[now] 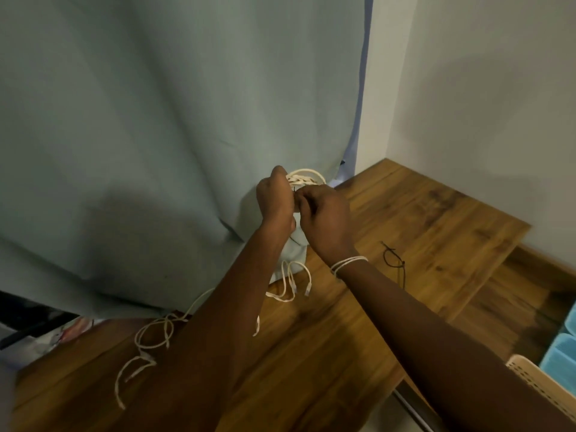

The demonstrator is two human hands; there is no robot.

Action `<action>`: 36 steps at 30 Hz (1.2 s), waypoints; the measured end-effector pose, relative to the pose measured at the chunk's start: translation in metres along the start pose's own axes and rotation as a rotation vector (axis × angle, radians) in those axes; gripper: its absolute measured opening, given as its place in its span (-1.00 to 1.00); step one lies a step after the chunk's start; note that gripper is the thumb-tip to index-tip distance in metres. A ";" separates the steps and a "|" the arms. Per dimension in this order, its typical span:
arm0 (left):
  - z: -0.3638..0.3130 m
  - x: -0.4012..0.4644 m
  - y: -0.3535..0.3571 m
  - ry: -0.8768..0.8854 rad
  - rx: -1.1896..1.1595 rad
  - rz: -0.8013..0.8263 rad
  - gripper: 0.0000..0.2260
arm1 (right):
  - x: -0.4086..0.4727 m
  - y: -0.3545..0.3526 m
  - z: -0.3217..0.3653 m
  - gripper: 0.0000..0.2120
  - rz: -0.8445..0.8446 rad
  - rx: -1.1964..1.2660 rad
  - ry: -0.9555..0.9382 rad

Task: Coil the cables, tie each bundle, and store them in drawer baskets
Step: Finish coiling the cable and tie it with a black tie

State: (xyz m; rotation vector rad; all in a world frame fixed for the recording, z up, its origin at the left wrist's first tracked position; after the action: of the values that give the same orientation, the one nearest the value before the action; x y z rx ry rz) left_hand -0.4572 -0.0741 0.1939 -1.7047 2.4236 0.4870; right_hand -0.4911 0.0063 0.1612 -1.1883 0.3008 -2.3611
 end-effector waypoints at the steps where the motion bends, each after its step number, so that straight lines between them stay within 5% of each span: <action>1: -0.002 -0.002 0.000 -0.004 -0.007 0.017 -0.76 | -0.001 0.000 0.004 -0.80 -0.054 0.001 0.001; 9: -0.013 -0.005 0.006 0.006 0.021 0.063 -0.81 | 0.005 -0.004 0.012 -0.89 -0.348 0.365 0.301; 19: -0.020 -0.005 0.009 0.032 0.033 0.156 -0.78 | 0.021 -0.013 0.009 -0.89 -0.296 0.343 0.255; 28: -0.019 -0.009 0.011 0.223 0.154 0.095 -0.88 | 0.019 -0.027 0.012 -0.83 -0.282 0.320 0.125; 36: -0.016 -0.015 0.008 0.345 0.287 0.231 -0.88 | 0.032 -0.046 0.008 -0.83 -0.184 0.406 0.082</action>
State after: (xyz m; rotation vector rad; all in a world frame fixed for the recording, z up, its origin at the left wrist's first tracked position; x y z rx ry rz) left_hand -0.4587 -0.0638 0.2147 -1.4970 2.7771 -0.1469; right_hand -0.5154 0.0294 0.2066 -0.9585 -0.2641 -2.4716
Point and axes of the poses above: each hand's wrist, its own x-axis towards the middle knuckle, its own y-axis out of the palm, z = x × y, the point moved 1 cm from there along x, towards the middle knuckle, and after that the axes turned 7 degrees about -y, right-handed, at the moved point
